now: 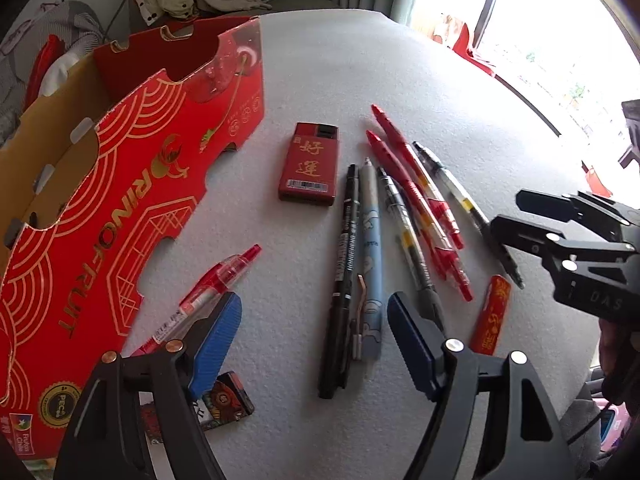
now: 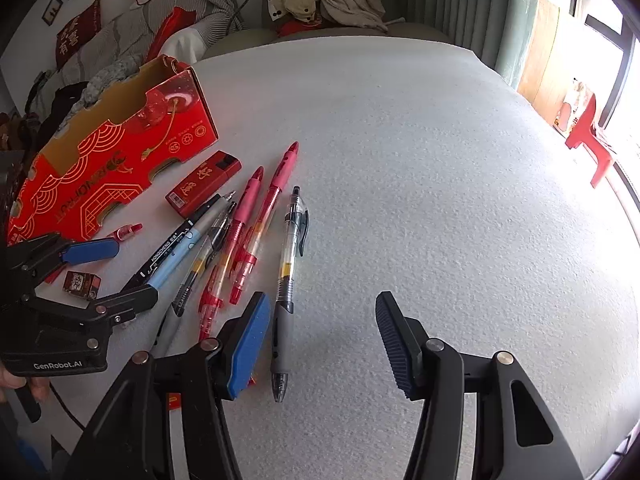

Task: Organize rigid objects
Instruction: 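Move both open tools back toward the pens on the table, then grasp another black marker with the left tool while the right grasps a black-grip clear pen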

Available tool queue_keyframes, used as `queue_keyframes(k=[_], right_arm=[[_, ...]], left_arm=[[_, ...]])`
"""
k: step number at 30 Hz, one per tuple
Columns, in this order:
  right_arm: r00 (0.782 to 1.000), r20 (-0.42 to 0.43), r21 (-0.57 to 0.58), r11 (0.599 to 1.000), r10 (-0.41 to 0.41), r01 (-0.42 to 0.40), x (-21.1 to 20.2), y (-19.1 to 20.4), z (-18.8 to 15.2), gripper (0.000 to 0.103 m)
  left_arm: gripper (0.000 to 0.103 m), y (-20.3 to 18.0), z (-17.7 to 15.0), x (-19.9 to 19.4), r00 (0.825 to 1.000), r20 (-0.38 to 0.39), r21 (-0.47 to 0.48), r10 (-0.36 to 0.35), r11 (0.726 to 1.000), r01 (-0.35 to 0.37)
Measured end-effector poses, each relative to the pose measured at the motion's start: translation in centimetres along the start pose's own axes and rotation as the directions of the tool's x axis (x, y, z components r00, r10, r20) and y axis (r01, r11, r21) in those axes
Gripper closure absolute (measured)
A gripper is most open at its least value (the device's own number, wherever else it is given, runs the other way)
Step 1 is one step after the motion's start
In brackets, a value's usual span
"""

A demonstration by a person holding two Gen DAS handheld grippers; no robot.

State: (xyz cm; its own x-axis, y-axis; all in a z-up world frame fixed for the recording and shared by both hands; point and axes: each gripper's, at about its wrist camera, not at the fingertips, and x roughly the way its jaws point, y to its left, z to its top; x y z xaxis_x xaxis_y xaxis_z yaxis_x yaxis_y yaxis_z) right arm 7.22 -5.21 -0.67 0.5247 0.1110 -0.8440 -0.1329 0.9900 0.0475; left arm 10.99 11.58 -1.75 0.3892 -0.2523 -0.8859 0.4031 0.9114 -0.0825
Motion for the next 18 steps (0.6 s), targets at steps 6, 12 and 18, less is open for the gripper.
queue_keyframes(k=[6, 12, 18], right_arm=[[1.0, 0.001, 0.013, 1.0, -0.001, 0.001, 0.3, -0.1, 0.2, 0.046], [1.0, 0.0, 0.02, 1.0, -0.009, 0.009, 0.5, -0.4, 0.5, 0.046], [1.0, 0.003, 0.018, 1.0, 0.001, -0.001, 0.5, 0.0, 0.5, 0.046]], left_arm=[[0.034, -0.8, 0.2, -0.3, 0.997, 0.016, 0.02, -0.072, 0.997, 0.072], [0.048, 0.8, 2.0, 0.0, 0.998, 0.01, -0.066, -0.056, 0.996, 0.056], [0.048, 1.0, 2.9, 0.2, 1.0, 0.0, -0.063, -0.016, 0.998, 0.016]])
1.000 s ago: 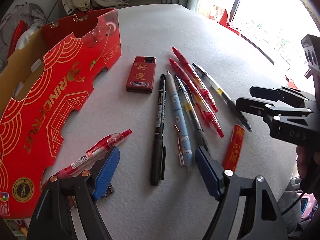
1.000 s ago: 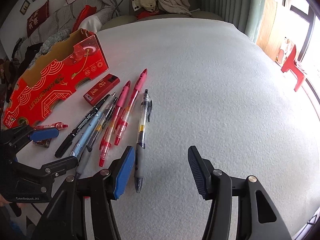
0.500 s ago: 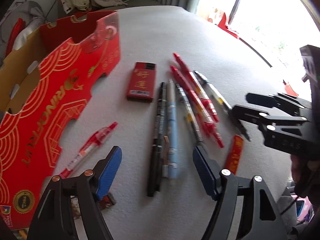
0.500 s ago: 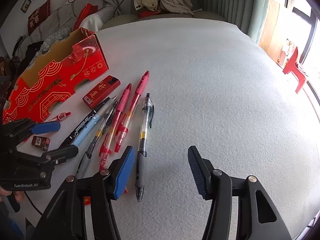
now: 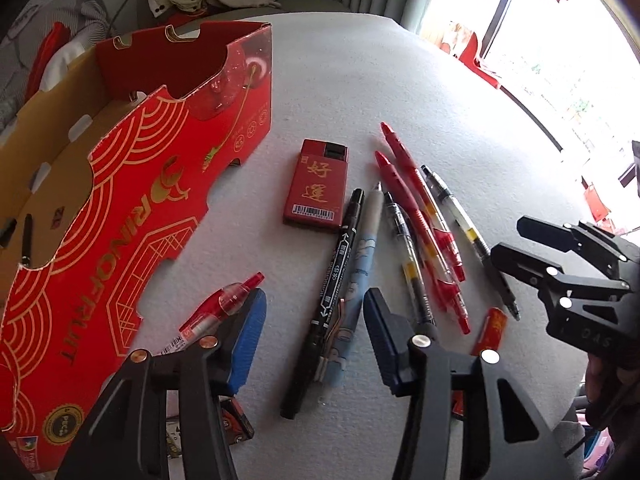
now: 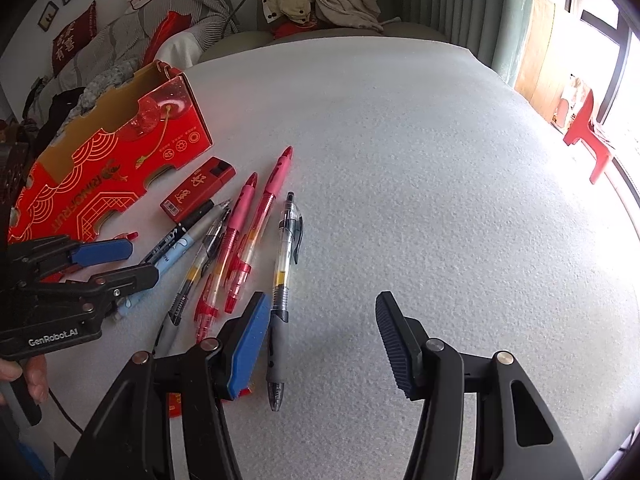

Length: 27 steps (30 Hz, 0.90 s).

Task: Organize rigid objects
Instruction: 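Grasp another black marker with the left tool while the right grasps a black-grip clear pen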

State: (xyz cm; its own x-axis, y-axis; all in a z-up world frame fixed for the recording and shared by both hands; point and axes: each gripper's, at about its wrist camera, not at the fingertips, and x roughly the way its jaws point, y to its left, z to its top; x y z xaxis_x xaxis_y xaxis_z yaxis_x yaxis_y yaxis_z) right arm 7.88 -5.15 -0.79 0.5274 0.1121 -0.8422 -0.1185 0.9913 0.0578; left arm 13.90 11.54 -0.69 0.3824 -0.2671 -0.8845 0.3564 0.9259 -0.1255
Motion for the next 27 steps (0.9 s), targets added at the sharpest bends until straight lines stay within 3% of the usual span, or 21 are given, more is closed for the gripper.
queue_keyframes(k=[3, 11, 15, 22, 27], right_arm=[[1.0, 0.003, -0.001, 1.0, 0.005, -0.005, -0.2, 0.1, -0.2, 0.046], [0.999, -0.036, -0.021, 1.0, 0.008, -0.009, 1.3, 0.5, 0.2, 0.046], [0.999, -0.032, -0.06, 0.998, -0.031, 0.029, 2.0, 1.0, 0.9, 0.046], [0.997, -0.041, -0.087, 0.994, -0.067, 0.063, 2.3, 1.8, 1.5, 0.047], [0.997, -0.031, -0.074, 0.995, -0.068, 0.065, 2.1, 1.6, 1.4, 0.048]], left_arm=[[0.048, 0.4, -0.1, -0.3, 0.999, 0.022, -0.025, -0.033, 0.999, 0.033], [0.049, 1.1, 0.8, 0.3, 0.999, -0.032, -0.002, 0.011, 1.0, -0.011], [0.049, 1.2, 1.2, 0.5, 0.999, -0.039, 0.005, 0.028, 1.0, -0.027], [0.049, 1.9, 1.6, -0.6, 0.999, 0.005, 0.006, -0.039, 0.999, 0.039], [0.049, 2.6, 2.6, 0.2, 1.0, -0.006, -0.026, 0.001, 1.0, -0.002]])
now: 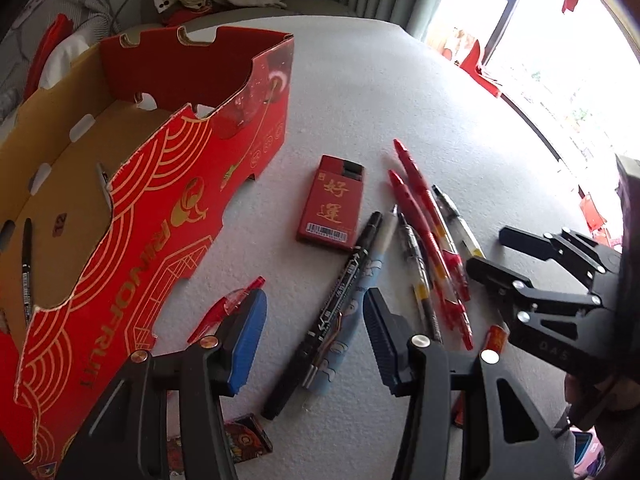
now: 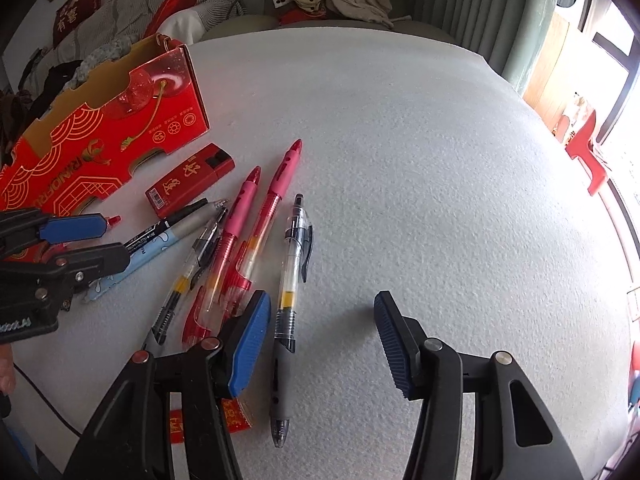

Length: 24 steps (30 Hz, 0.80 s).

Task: Organize rigid objects
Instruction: 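Grasp another black marker with the left tool while the right grasps a black-grip clear pen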

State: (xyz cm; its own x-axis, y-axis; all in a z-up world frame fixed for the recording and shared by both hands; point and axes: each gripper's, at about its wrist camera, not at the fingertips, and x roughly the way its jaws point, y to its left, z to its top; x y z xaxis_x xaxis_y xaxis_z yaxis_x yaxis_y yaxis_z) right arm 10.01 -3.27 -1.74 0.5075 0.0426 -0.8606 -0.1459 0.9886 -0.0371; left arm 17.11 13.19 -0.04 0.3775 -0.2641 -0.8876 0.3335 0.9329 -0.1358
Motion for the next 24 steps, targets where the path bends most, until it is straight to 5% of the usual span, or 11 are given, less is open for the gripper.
queue_keyframes(k=[5, 10, 13, 17, 18, 22, 24], right_arm=[[1.0, 0.001, -0.012, 1.0, 0.007, -0.007, -0.2, -0.3, -0.2, 0.048], [1.0, 0.005, -0.011, 1.0, 0.005, -0.004, -0.2, -0.3, -0.2, 0.048], [1.0, 0.003, -0.012, 1.0, 0.003, -0.003, -0.2, -0.1, -0.2, 0.048], [1.0, 0.003, -0.023, 1.0, 0.005, -0.005, -0.2, -0.1, -0.2, 0.048], [1.0, 0.002, -0.026, 1.0, 0.007, -0.007, -0.2, 0.0, -0.2, 0.049], [1.0, 0.005, -0.043, 0.999, 0.02, -0.02, -0.1, 0.3, 0.1, 0.062], [1.0, 0.003, -0.046, 0.999, 0.023, -0.023, -0.2, 0.5, 0.1, 0.077]], left_arm=[[0.049, 0.6, 0.0, 0.6, 0.999, -0.011, -0.039, 0.032, 0.999, -0.033], [0.049, -1.6, -0.3, 1.1, 0.996, -0.039, 0.129, 0.083, 0.989, -0.077], [0.049, -3.3, -0.6, 1.2, 0.997, -0.055, 0.193, 0.053, 0.98, -0.041], [0.049, -4.1, -0.5, 1.5, 0.998, -0.05, 0.194, 0.042, 0.981, -0.032], [0.052, -4.0, -0.4, 1.5, 0.998, -0.049, 0.183, 0.041, 0.983, -0.032], [0.089, -3.2, -0.4, 1.3, 0.998, -0.046, 0.144, 0.042, 0.989, -0.035], [0.091, -3.1, -0.4, 1.4, 0.998, -0.045, 0.148, 0.04, 0.988, -0.032]])
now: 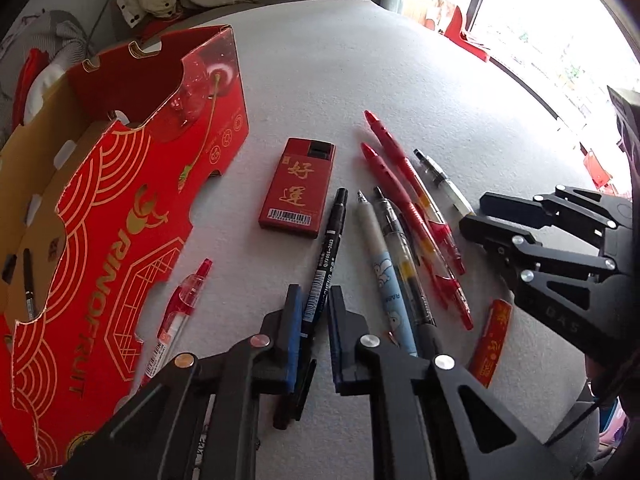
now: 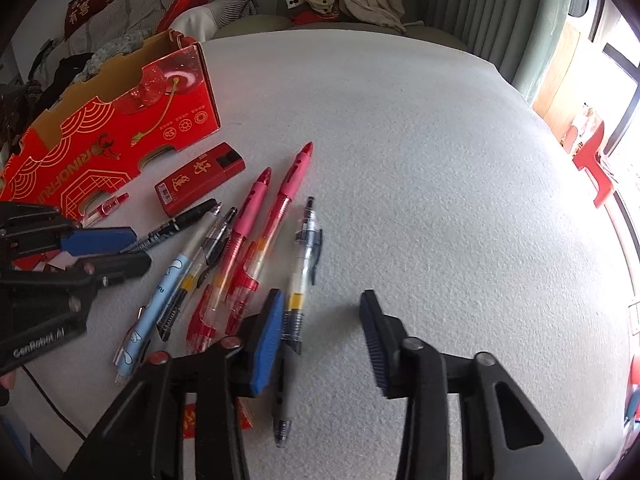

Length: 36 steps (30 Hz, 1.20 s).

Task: Organize rigid objects
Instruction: 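Grasp another black marker with the left tool while the right grasps a black-grip clear pen, then lift both held pens and carry them over the red cardboard box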

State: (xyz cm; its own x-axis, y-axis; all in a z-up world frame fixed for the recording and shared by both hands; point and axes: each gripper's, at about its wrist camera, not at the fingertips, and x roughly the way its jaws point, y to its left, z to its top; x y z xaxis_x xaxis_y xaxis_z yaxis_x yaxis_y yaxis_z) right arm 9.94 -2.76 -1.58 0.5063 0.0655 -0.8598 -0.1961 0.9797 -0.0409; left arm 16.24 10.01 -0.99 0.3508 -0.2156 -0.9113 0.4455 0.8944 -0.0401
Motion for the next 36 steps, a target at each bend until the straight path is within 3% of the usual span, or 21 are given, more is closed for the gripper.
queue_keyframes(k=[5, 13, 21, 25, 28, 31, 36], right_arm=[[1.0, 0.004, 0.006, 1.0, 0.0, 0.0, -0.1, 0.4, -0.2, 0.092], [1.0, 0.002, 0.005, 1.0, 0.002, -0.002, -0.1, 0.4, -0.2, 0.092], [1.0, 0.014, -0.004, 1.0, -0.002, 0.002, -0.1, 0.5, -0.4, 0.092], [1.0, 0.015, -0.007, 1.0, -0.008, 0.008, -0.2, 0.6, -0.5, 0.092], [1.0, 0.009, 0.008, 1.0, 0.007, -0.007, -0.2, 0.4, -0.4, 0.092], [1.0, 0.019, 0.027, 0.999, 0.025, -0.026, -1.1, 0.0, -0.5, 0.092], [0.998, 0.051, 0.04, 0.998, 0.043, -0.045, -2.9, 0.0, -0.6, 0.092]], left_arm=[[0.092, -2.1, -1.0, -0.2, 0.998, 0.016, 0.023, 0.067, 0.997, -0.067], [0.093, -5.2, -1.4, -0.1, 0.994, 0.009, 0.0, 0.11, 0.994, -0.11], [0.093, -5.7, -1.9, -0.1, 0.989, 0.033, 0.0, 0.146, 0.989, -0.147], [0.094, -5.3, -2.3, -0.1, 0.989, 0.045, -0.04, 0.139, 0.99, -0.138], [0.094, -4.5, -2.5, -0.3, 0.996, 0.041, -0.114, 0.085, 0.99, -0.08], [0.094, -4.6, -3.0, -0.8, 0.998, 0.059, -0.126, 0.031, 0.992, -0.023], [0.094, -5.8, -3.7, -2.2, 0.993, 0.095, -0.106, 0.073, 0.992, -0.063]])
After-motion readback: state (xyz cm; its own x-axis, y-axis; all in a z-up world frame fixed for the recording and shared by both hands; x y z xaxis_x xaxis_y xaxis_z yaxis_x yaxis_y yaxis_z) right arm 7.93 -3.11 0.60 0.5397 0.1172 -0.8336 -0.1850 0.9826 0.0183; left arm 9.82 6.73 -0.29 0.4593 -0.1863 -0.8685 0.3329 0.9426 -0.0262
